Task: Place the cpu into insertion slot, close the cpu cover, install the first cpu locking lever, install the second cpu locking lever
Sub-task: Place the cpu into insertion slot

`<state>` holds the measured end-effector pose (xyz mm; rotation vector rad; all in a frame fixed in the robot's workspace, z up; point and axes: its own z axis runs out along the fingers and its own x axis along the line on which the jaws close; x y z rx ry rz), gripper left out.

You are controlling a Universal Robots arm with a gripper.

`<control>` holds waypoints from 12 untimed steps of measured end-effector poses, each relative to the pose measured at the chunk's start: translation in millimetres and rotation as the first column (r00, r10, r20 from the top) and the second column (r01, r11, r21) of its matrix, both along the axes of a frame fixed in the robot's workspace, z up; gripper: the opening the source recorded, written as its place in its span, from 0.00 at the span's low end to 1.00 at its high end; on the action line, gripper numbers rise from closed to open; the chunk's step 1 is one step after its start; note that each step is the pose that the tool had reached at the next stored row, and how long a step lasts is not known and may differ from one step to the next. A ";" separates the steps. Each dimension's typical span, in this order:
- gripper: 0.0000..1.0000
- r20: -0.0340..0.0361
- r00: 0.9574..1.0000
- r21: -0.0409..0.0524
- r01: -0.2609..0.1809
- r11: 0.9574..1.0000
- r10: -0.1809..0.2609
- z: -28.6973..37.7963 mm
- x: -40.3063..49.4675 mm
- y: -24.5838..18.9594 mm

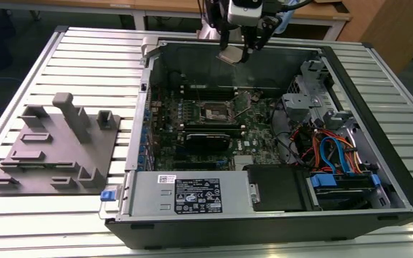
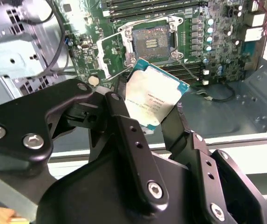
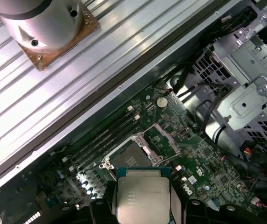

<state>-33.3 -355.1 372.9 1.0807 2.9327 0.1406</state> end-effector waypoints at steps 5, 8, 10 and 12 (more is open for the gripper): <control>0.54 0.000 0.996 0.000 0.088 0.996 -0.088 -0.3 0.0 0.0; 0.54 0.000 0.991 -0.001 0.136 0.991 -0.136 -0.6 0.0 0.0; 0.54 0.000 0.987 -0.001 0.162 0.987 -0.162 -0.6 0.0 0.0; 0.54 0.000 0.985 -0.001 0.172 0.985 -0.172 -0.6 0.0 0.0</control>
